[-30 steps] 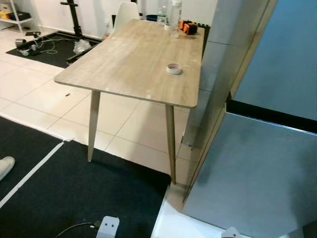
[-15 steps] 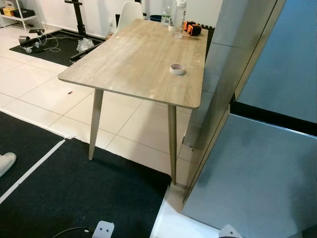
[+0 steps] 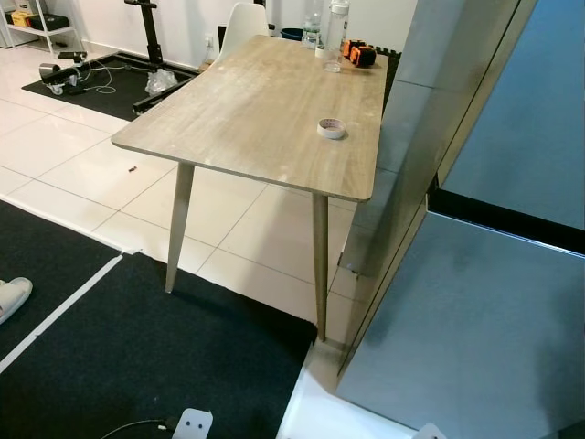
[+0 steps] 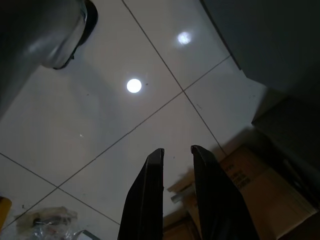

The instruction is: Restocking fridge

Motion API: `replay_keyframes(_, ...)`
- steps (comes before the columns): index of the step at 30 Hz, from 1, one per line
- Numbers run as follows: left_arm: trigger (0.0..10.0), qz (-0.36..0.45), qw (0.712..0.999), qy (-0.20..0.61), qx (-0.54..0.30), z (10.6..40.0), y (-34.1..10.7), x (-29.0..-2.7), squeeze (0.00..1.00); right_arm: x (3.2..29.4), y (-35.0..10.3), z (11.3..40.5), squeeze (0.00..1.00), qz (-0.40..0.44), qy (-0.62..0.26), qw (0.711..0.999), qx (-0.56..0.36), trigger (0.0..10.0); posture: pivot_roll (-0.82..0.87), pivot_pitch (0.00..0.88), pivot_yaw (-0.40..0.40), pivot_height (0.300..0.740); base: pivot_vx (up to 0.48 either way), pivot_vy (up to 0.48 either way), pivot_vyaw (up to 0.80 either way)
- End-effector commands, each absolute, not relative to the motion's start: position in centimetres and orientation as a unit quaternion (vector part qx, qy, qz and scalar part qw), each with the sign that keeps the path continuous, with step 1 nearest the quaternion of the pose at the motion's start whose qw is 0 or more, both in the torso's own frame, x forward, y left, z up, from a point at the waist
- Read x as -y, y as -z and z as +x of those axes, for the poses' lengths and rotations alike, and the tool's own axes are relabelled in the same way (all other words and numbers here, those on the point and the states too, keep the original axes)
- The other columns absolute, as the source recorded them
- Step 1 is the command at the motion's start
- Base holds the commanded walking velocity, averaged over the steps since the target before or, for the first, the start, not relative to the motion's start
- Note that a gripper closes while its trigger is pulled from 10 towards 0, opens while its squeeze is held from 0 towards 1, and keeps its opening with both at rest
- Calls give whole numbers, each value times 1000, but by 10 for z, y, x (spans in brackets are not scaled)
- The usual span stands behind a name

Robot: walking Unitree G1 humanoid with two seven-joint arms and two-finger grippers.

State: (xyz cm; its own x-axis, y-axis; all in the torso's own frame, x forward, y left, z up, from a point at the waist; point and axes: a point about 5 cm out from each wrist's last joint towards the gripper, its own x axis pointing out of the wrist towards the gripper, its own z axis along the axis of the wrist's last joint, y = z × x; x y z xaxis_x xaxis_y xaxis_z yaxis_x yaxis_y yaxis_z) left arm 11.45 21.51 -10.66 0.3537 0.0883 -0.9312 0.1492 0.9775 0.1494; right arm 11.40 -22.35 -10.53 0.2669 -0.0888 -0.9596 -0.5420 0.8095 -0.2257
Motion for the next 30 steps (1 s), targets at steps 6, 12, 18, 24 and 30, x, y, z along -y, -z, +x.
replay_keyframes(6,10000,98,813,27,-573,112,108,-210,0,234,105,107,0,-274,-147,743,-592,10000,96,0,-114,740,0,0,0)
replay_keyframes(12,10000,100,813,29,-572,112,108,-210,0,226,106,109,0,-273,-151,745,-590,10000,95,0,-114,740,0,0,0)
replay_keyframes(18,10000,100,813,29,-573,109,109,-211,0,214,108,110,0,-269,-160,747,-587,10000,97,0,-112,740,0,0,0)
replay_keyframes(24,10000,98,810,29,-578,105,110,-212,0,207,109,112,0,-267,-166,748,-585,10000,102,0,-114,740,0,0,0)
replay_keyframes(30,10000,99,809,27,-578,105,109,-214,0,204,108,116,0,-266,-167,750,-582,10000,111,0,-113,740,0,0,0)
